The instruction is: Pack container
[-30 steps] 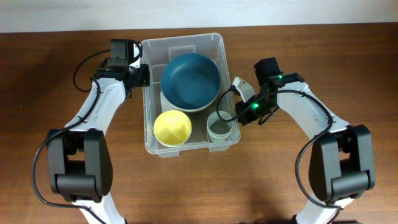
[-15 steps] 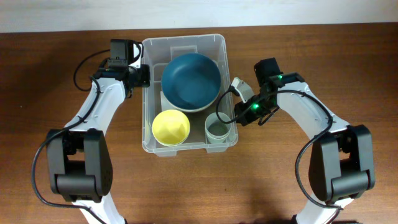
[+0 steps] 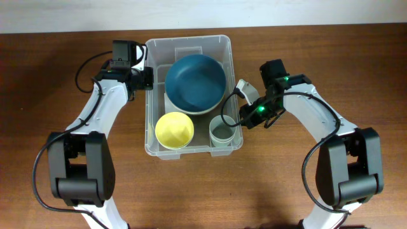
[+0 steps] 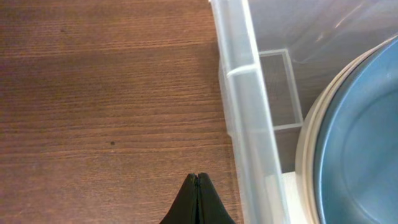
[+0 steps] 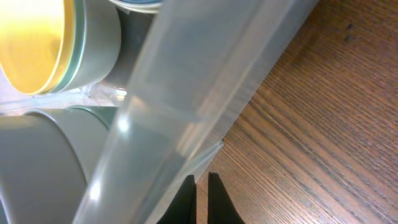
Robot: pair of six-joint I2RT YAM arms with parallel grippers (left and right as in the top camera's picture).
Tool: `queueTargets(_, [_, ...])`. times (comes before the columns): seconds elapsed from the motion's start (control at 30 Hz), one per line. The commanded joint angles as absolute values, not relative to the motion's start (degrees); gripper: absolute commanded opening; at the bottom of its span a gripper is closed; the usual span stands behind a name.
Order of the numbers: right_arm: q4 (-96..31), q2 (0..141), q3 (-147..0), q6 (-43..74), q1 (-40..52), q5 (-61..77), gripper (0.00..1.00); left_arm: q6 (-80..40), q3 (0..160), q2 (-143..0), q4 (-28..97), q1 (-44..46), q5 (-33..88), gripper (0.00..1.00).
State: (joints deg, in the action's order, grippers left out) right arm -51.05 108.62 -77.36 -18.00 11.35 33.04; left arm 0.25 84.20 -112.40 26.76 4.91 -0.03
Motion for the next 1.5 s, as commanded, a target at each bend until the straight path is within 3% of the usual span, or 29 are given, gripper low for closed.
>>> queueTargets(0.0, [-49.5,109.0,-77.4,-17.1,11.9,31.2,0.04,0.7,84.2,-112.5,27.2,5.5,-0.4,0.02])
queueTargets(0.17, [-45.2,109.0,-77.7,-6.2,11.5,19.0,0.04,-2.2,84.2,-112.3,27.3,5.5,-3.7,0.08])
queueTargets(0.23, [-44.2,109.0,-78.6,-1.9,10.7,14.0,0.04,-4.3,84.3,-111.7,27.7,5.5,-6.4,0.18])
queueTargets(0.27, [-44.0,109.0,-79.3,0.1,10.3,11.7,0.04,-5.1,84.3,-111.2,28.0,5.5,-7.4,0.28])
queueTargets(0.37, [-44.4,108.6,-83.3,6.1,8.4,5.3,0.04,-7.1,84.7,-108.9,29.9,5.5,-8.9,0.38])
queueTargets(0.4, [-44.9,108.2,-85.1,8.1,7.7,3.4,0.04,-7.3,84.9,-107.7,30.8,5.5,-8.9,0.48])
queueTargets(0.43, [-45.5,107.8,-86.7,9.4,7.2,1.9,0.05,-7.3,85.2,-106.5,31.8,5.5,-8.9,0.7])
queueTargets(0.47, [-46.1,107.2,-88.6,10.8,6.6,0.4,0.05,-7.4,85.5,-105.2,32.8,5.4,-9.1,0.99])
queueTargets(0.53, [-46.5,106.1,-91.8,12.6,5.9,-2.7,0.09,-9.0,85.9,-102.3,34.8,5.0,-10.0,0.99])
queueTargets(0.57, [-46.4,105.7,-93.3,12.7,5.9,-4.5,0.17,-10.9,86.0,-100.8,35.6,4.6,-11.1,0.99])
queueTargets(0.6, [-46.3,105.5,-94.7,12.7,5.8,-6.4,0.39,-12.6,86.0,-99.6,36.2,4.1,-11.9,0.99])
queueTargets(0.63, [-46.3,105.4,-95.9,12.7,5.8,-8.4,0.98,-14.8,86.0,-98.2,36.7,3.3,-11.9,0.99])
queueTargets(0.7, [-45.9,105.4,-98.3,12.5,5.8,-11.9,0.99,-20.4,86.0,-95.5,38.3,0.9,-11.0,0.99])
queueTargets(0.87, [-43.9,105.4,-99.8,12.4,5.8,-12.9,0.99,-20.6,86.0,-93.5,38.4,-2.1,-9.7,0.99])
queueTargets(1.07, [-50.7,102.8,-100.1,10.8,5.8,-12.3,0.99,-20.5,86.0,-93.5,42.4,-2.3,-8.3,0.99])
queueTargets(1.3, [-54.3,93.8,-100.1,12.4,5.9,-12.3,0.99,-19.2,86.0,-89.0,51.2,-2.2,-6.2,1.0])
queueTargets(1.47, [-55.8,86.8,-99.2,17.4,5.9,-12.7,0.99,-10.3,85.3,-81.7,54.3,-2.1,-2.7,1.0])
